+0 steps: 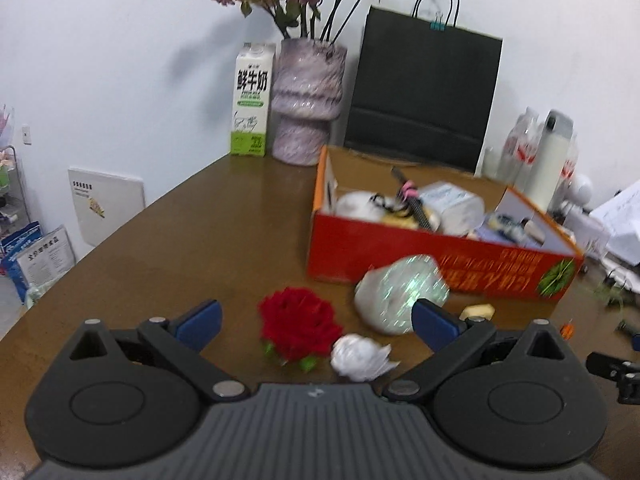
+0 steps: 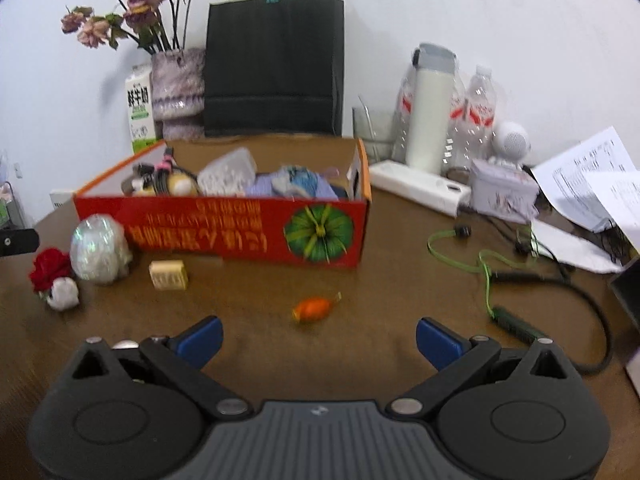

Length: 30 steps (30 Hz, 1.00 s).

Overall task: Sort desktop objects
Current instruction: 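Withdraw both grippers from the box back over the table, then grasp the red rose with the left gripper while the right grasps the orange dried flower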

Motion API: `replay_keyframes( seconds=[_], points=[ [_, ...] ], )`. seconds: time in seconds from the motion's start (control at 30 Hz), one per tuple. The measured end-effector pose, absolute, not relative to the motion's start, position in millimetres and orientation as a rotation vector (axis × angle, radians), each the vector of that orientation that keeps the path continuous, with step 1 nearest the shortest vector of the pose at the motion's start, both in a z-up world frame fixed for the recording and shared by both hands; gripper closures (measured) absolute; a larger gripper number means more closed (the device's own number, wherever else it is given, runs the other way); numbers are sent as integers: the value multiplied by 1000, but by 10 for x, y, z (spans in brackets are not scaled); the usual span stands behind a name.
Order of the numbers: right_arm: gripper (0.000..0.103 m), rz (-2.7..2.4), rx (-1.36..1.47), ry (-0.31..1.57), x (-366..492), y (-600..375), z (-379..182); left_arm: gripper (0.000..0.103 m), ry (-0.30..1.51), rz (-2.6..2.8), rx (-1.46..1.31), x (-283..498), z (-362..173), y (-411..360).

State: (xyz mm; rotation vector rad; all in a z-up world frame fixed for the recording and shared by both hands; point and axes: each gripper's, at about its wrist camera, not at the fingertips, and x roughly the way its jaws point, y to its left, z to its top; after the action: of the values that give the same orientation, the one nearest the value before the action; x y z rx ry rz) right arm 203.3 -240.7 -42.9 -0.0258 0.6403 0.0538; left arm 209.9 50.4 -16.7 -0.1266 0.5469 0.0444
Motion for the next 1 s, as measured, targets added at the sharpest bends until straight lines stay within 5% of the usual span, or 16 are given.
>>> replay_keyframes(
  seconds=[0.3,0.6,0.7,0.9,1.0],
  points=[
    [0,29,-20,640,2069,-2387,-512,0,544,95,-96,2197,-216,534],
    [13,-28,4,685,2473,-2359,-616,4,602,165,-115,2519,-359,574],
    [23,-56,4,690,2591,-2339,-629,12,626,164,-106,2602,-410,542],
    [39,-54,39,687,2700,-2348,-644,51,664,147,-145,2645,-484,595],
    [62,-34,49,675,2649,-2362,-631,60,670,124,-177,2638,-506,620]
  ],
)
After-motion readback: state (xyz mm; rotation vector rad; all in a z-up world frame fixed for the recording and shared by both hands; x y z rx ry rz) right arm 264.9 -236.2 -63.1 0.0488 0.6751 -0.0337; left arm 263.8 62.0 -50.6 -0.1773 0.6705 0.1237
